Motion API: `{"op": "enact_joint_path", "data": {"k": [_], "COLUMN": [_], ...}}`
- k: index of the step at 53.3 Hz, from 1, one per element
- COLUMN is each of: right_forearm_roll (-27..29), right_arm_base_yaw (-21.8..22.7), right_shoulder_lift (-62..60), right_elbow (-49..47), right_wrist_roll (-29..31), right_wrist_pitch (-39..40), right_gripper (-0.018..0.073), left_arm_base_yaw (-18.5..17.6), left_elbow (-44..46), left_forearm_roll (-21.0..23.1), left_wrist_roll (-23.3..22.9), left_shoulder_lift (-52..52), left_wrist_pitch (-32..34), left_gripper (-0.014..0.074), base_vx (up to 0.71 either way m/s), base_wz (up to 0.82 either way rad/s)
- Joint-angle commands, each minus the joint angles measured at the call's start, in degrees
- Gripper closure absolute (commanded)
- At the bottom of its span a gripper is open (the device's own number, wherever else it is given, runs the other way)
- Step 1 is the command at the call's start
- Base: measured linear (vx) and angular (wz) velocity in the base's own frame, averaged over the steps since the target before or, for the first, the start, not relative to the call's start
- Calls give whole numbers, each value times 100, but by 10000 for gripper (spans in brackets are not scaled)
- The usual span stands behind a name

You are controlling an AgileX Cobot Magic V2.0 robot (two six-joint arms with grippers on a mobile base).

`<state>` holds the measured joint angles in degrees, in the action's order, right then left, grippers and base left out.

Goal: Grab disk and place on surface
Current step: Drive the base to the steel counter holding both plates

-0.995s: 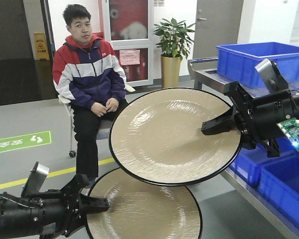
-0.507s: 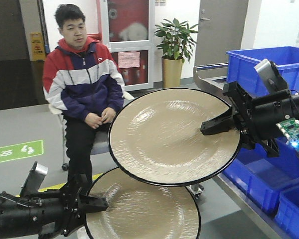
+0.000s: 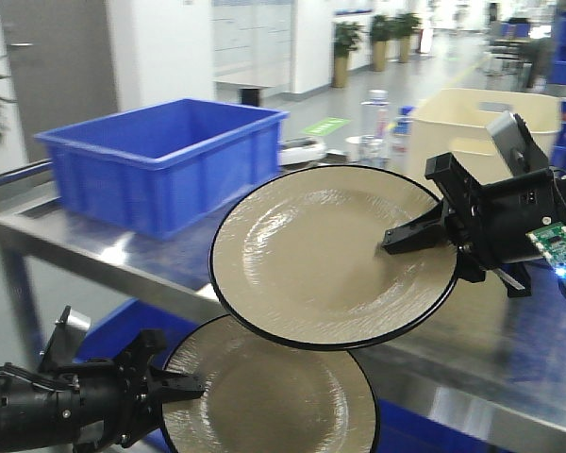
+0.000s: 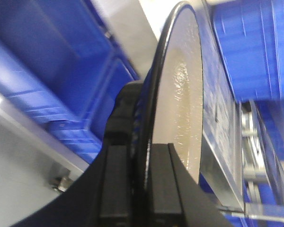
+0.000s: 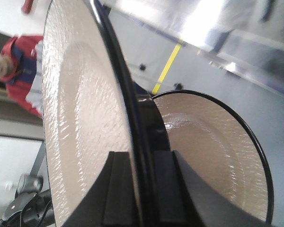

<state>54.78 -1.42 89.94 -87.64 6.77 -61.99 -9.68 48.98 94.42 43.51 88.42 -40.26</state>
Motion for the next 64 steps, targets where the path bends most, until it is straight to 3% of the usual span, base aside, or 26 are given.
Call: {"op": "enact_joint_path", "data": {"k": [1,27,64], "right_forearm_roll": [670,670,676], "right_arm_base_yaw": [20,20,20], "right_shoulder_lift": [-275,-275,-275], "right_elbow": [-235,-235,-235], "right_wrist_roll": [-10,-10,-10], "right_wrist_pitch": [261,261,260], "right_gripper": [567,567,567], "left_arm_base_yaw": [-10,-10,-10], "left_elbow": [172,172,172], "left_forearm_roll": [769,769,769], "left_wrist_roll": [-81,-81,-81], "left_shoulder_lift": [-291,-291,-291], "left_wrist_pitch": [-432,-432,-432], "left_gripper": [595,595,595], "base_vx": [21,19,16], "base_wz": [-64,-50,-25]}}
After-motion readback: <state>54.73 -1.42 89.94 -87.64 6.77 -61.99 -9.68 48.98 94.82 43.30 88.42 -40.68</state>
